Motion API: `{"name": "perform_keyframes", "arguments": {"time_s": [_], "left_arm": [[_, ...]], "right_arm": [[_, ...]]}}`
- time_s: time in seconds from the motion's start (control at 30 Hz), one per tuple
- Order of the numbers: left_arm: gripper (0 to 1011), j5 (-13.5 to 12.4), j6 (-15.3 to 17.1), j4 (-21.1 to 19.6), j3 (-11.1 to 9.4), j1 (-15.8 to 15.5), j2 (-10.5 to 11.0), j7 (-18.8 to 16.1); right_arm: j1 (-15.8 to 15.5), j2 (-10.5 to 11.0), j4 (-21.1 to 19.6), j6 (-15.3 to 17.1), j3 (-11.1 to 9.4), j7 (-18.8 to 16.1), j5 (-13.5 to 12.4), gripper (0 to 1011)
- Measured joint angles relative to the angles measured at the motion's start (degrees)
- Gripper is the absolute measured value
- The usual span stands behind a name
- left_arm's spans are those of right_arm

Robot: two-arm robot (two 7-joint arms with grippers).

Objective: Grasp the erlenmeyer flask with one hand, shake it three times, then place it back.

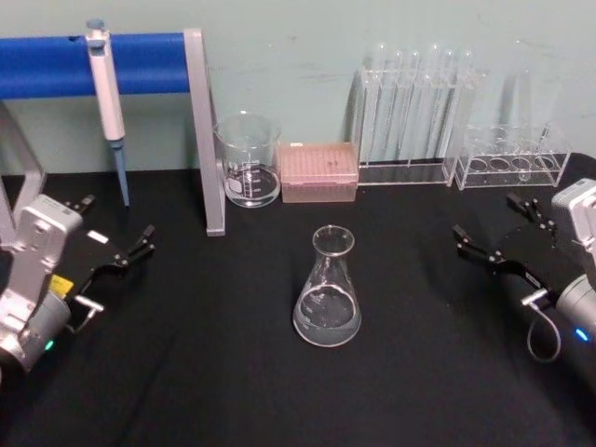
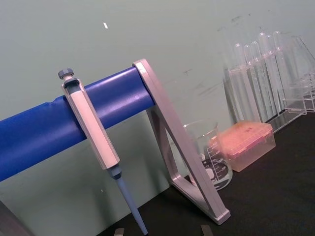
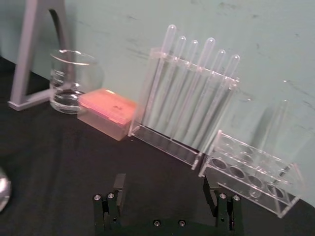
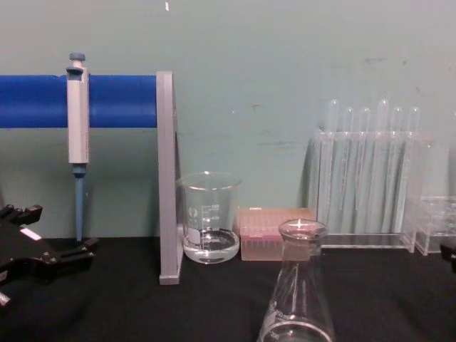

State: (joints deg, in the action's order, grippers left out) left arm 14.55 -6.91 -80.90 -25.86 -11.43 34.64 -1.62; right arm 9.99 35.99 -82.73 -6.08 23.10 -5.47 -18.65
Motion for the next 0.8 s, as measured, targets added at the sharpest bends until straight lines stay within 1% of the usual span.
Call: {"name": "perform_keyframes", "arguments": {"time_s": [0.1,0.27,0.37,0.43,0.47,0.53,0.6,0.8], "left_arm": [[1001,0.0,0.0,0.0,0.0,0.0,0.0,0.0],[1001,0.0,0.0,0.0,0.0,0.0,0.0,0.0],[1001,0.0,0.0,0.0,0.0,0.0,0.0,0.0],[1001,0.0,0.0,0.0,0.0,0.0,0.0,0.0],[1001,0.0,0.0,0.0,0.0,0.0,0.0,0.0],[1001,0.0,0.0,0.0,0.0,0.0,0.0,0.0],[1001,0.0,0.0,0.0,0.0,0.0,0.0,0.0],[1001,0.0,0.0,0.0,0.0,0.0,0.0,0.0]], "right_arm": [[-0.6,0.5,-0.7,0.0,-0.6,-1.8,-1.0,1003],[-1.9,1.9,-2.9,-0.7,-1.7,-7.2,-3.6,1003],[-2.4,2.3,-3.6,-1.1,-2.0,-9.3,-4.6,1003],[-2.9,2.8,-4.4,-1.7,-2.4,-12.0,-5.7,1003],[-2.9,2.8,-4.4,-1.7,-2.4,-12.0,-5.7,1003],[-3.1,3.0,-4.8,-2.0,-2.5,-13.2,-6.2,1003],[-3.1,3.2,-5.3,-2.5,-2.6,-15.9,-6.8,1003],[-2.6,3.3,-5.7,-3.3,-2.3,-20.3,-7.5,1003]]}}
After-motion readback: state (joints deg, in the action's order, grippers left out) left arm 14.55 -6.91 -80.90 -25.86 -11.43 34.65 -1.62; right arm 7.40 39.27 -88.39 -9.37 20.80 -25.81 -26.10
